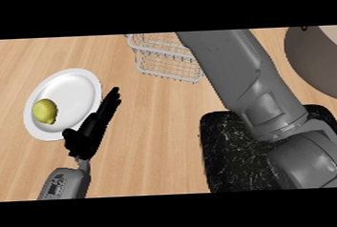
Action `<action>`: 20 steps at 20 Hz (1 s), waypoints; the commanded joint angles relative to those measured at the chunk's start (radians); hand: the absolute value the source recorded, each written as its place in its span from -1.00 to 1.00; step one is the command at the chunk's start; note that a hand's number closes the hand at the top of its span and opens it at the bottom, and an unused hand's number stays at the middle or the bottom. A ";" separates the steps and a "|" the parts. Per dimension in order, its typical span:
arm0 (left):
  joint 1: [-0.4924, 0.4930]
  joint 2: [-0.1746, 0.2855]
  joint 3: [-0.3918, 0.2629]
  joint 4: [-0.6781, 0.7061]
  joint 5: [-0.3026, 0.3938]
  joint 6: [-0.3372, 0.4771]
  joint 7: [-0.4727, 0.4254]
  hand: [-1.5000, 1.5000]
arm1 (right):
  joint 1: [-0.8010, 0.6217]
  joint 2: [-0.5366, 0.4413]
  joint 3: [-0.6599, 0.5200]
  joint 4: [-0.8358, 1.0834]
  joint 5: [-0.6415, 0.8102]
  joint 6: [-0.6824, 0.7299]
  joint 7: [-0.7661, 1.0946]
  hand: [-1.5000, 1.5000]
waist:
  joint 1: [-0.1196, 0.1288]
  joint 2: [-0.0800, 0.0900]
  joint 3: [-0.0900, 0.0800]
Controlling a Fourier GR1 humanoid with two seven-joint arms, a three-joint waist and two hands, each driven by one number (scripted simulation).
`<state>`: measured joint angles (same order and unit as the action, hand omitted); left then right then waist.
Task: Pick the sweet potato from the tray and place it in the tiered basket
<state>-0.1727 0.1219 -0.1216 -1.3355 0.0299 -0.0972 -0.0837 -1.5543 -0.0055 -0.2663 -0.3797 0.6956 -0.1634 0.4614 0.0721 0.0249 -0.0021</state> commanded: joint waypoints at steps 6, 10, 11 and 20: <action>-0.005 -0.003 0.005 0.000 0.006 -0.007 0.019 0.00 | -0.031 0.005 -0.165 0.127 -0.196 -0.038 0.073 1.00 | 0.007 0.000 0.000; 0.031 -0.018 -0.014 0.001 -0.028 0.018 -0.018 0.00 | -0.068 0.006 -0.215 0.143 -0.275 -0.050 0.075 -1.00 | 0.001 -0.006 0.000; 0.003 -0.001 0.010 0.009 -0.001 -0.011 -0.028 0.00 | -0.051 0.006 -0.232 0.137 -0.280 -0.080 0.053 -1.00 | 0.002 0.001 0.000; -0.001 0.010 0.050 0.035 0.003 0.008 -0.014 0.00 | -0.021 -0.069 -0.148 0.090 -0.162 -0.387 0.010 -1.00 | -0.046 -0.014 0.000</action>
<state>-0.1721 0.1266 -0.0893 -1.3133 0.0317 -0.0977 -0.0948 -1.5969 -0.0358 -0.4505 -0.2733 0.4781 -0.4298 0.4827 0.0475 0.0165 -0.0020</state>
